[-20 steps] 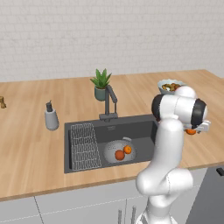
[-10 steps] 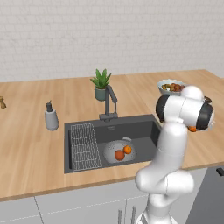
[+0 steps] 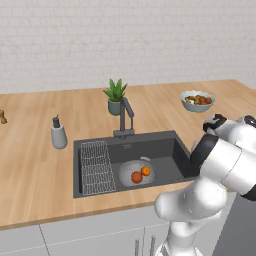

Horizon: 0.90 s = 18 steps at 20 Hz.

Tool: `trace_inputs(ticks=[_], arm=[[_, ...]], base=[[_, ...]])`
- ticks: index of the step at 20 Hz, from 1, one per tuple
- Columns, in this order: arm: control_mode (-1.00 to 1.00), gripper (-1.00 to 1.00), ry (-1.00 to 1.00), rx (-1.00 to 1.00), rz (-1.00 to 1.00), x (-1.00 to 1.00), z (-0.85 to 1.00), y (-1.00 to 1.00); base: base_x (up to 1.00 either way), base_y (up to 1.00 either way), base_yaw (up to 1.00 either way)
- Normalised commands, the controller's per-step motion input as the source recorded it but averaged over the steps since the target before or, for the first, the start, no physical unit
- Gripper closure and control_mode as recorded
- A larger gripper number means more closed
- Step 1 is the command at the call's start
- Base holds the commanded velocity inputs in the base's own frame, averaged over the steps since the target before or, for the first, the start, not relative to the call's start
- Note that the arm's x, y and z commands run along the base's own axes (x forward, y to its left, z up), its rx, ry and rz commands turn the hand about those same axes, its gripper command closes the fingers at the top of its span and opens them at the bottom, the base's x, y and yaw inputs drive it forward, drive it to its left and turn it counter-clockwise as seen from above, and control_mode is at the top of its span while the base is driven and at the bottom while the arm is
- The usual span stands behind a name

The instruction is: Put the colander in the sink, put the orange, tangerine, orange in the colander, and turn on the sink faucet and pour water over the colander.

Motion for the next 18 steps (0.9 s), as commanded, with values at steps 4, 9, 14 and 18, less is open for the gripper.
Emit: trace_inputs(ticks=[4, 9, 14, 18], arm=[[-1.00, 1.00, 0.06, -0.01, 0.04, -0.58, 0.80, 1.00], [-1.00, 1.00, 0.31, -0.13, 0.25, -0.48, 0.95, 0.96], [-1.00, 1.00, 0.14, 0.00, 0.46, -0.47, 0.34, 0.69], [-1.00, 1.00, 0.06, 0.11, 0.49, -0.27, 0.01, 0.69]], base=[[0.00, 0.00, 0.00], [0.00, 0.00, 0.00], [0.00, 0.00, 0.00], [0.00, 0.00, 0.00]])
